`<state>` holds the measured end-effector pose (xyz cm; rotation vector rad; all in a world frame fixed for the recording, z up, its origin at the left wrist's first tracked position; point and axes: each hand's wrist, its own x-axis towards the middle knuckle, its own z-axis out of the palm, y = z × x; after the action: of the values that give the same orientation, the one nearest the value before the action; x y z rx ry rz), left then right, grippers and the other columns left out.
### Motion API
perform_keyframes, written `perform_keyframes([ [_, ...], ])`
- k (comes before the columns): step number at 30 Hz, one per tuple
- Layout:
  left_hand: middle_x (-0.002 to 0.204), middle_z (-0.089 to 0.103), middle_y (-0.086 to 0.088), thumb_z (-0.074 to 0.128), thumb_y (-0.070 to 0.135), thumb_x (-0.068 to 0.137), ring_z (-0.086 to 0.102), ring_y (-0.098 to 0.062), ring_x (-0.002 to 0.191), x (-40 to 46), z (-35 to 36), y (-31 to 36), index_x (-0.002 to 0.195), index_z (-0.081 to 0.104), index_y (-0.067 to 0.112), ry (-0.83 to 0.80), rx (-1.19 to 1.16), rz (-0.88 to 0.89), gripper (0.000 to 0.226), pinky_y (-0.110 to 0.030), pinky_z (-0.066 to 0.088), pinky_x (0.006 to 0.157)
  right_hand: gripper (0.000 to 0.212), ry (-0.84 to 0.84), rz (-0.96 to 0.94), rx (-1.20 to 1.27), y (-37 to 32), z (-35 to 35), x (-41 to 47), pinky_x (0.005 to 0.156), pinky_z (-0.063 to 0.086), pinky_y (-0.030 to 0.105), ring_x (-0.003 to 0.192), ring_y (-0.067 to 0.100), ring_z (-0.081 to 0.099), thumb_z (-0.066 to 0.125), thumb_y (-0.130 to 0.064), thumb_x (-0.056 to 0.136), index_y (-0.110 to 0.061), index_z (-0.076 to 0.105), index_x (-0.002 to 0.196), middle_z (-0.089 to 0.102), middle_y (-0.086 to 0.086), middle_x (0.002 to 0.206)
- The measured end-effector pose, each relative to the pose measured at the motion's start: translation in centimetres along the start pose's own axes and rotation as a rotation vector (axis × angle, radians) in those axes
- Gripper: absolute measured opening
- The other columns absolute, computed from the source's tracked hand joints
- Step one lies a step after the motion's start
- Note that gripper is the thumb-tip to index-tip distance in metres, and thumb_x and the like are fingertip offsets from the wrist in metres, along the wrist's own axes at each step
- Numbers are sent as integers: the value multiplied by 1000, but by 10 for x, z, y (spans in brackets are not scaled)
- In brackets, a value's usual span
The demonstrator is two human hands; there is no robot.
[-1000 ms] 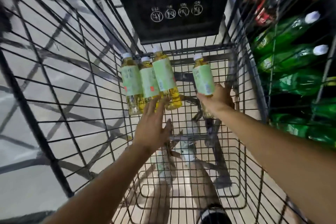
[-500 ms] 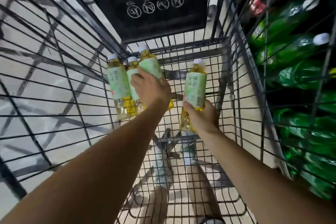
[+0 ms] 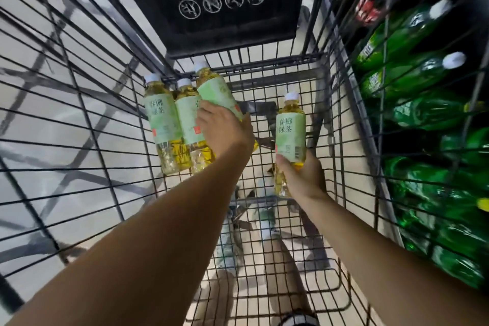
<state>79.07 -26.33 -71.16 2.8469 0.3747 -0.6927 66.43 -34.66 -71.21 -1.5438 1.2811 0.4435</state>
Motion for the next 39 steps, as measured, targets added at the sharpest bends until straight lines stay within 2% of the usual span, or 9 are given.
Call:
perform_keyframes([
  [3, 146, 38, -20, 73, 33, 85, 44, -38, 133, 9, 3, 3, 152, 20, -3, -25, -242, -157, 92, -49, 44, 107, 43, -3, 0, -1, 2, 1, 1, 77, 59, 42, 92, 33, 69, 76, -29, 88, -5, 58, 120, 68, 15, 110],
  [7, 135, 49, -19, 75, 26, 80, 53, -38, 121, 7, 2, -20, 144, 35, 4, -75, -420, -110, 78, -48, 51, 99, 38, -43, -9, 19, 2, 0, -3, 57, 49, 23, 80, 21, 68, 74, -27, 90, -8, 60, 119, 69, 8, 104],
  [11, 112, 65, -3, 87, 28, 67, 68, -24, 99, -22, -14, -42, 117, 49, 26, -144, -653, -22, 63, -45, 61, 85, 34, -87, -16, 101, -3, -3, -15, 70, 60, 39, 86, 24, 71, 75, -32, 89, -14, 60, 114, 70, 2, 98],
  [16, 108, 65, 10, 90, 11, 74, 70, -17, 99, -69, -69, -55, 112, 55, 39, -279, -872, 49, 58, -35, 63, 82, 28, -180, -78, 205, -23, -25, -65, 77, 57, 32, 93, 15, 69, 69, -33, 92, -24, 57, 116, 69, -5, 106],
  [22, 124, 69, -2, 92, 18, 70, 73, -8, 98, -123, -165, -86, 143, 54, 20, -430, -974, 77, 83, -19, 59, 70, 31, -289, -154, 261, -43, -72, -157, 58, 52, 9, 75, -8, 70, 65, -22, 96, -18, 58, 125, 70, -5, 109],
  [28, 97, 78, 14, 89, 18, 67, 74, -9, 95, -207, -278, -122, 120, 63, 33, -515, -982, 248, 61, -22, 59, 74, 27, -254, -254, 307, -56, -117, -293, 63, 51, 7, 78, -11, 69, 63, -11, 96, -22, 57, 121, 69, -11, 107],
  [30, 100, 78, 15, 87, 23, 61, 74, -10, 100, -229, -305, -139, 114, 63, 35, -546, -985, 302, 60, -28, 60, 82, 27, -229, -286, 347, -51, -123, -337, 66, 51, 8, 82, -8, 70, 64, -9, 95, -18, 59, 120, 71, -10, 104],
  [34, 108, 77, 11, 87, 15, 62, 71, -7, 105, -270, -346, -164, 117, 64, 28, -594, -958, 463, 61, -15, 56, 75, 43, -162, -380, 440, -37, -133, -416, 77, 56, 19, 101, 12, 73, 71, -29, 82, -16, 64, 122, 76, 1, 112],
  [39, 123, 73, 8, 99, 15, 59, 68, -15, 118, -322, -379, -187, 129, 60, 24, -694, -914, 604, 80, -34, 57, 97, 48, -56, -441, 593, -11, -142, -503, 90, 56, 27, 112, 22, 69, 73, -28, 79, -13, 64, 123, 75, 3, 116],
])
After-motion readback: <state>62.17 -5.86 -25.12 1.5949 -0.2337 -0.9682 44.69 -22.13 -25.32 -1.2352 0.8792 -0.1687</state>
